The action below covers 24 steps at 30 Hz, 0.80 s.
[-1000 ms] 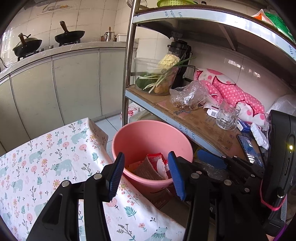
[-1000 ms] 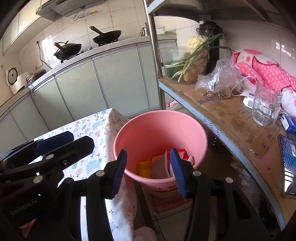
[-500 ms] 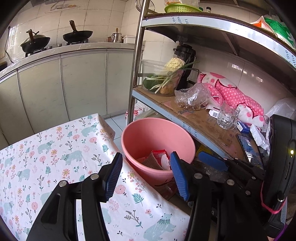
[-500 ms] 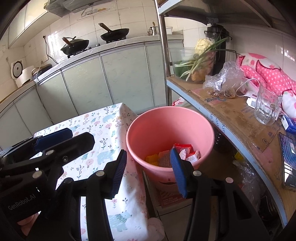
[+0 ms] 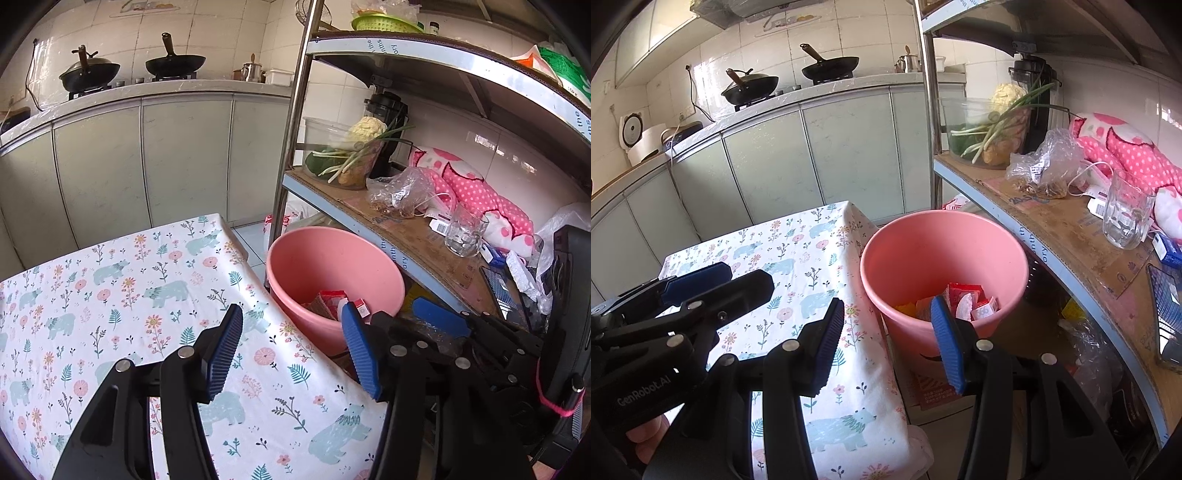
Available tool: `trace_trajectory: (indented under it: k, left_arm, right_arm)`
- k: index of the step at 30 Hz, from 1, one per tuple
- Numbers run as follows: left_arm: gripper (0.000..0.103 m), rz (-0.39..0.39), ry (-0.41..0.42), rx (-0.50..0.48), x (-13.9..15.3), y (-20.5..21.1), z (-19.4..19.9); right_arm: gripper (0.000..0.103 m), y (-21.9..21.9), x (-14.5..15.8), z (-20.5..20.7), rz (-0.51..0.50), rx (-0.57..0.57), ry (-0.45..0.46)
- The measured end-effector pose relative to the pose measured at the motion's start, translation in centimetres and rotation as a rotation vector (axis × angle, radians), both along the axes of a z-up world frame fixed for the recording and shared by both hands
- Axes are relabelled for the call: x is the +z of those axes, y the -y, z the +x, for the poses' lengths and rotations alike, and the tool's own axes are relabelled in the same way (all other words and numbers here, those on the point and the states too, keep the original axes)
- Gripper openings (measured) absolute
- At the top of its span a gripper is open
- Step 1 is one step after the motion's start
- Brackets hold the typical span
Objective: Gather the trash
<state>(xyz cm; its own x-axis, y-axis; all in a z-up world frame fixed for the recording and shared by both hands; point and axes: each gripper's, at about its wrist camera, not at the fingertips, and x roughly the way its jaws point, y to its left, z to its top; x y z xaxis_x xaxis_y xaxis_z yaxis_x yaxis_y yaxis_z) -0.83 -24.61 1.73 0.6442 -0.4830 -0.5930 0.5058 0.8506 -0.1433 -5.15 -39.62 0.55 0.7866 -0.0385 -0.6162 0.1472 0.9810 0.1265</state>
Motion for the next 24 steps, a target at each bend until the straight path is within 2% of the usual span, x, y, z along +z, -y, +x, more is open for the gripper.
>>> trace_trajectory:
  k: [24]
  left_arm:
    - [0.055, 0.004, 0.001, 0.018, -0.4, -1.2, -0.6]
  right_arm:
    - [0.050, -1.3, -0.5, -0.3, -0.015, 0.021, -0.022]
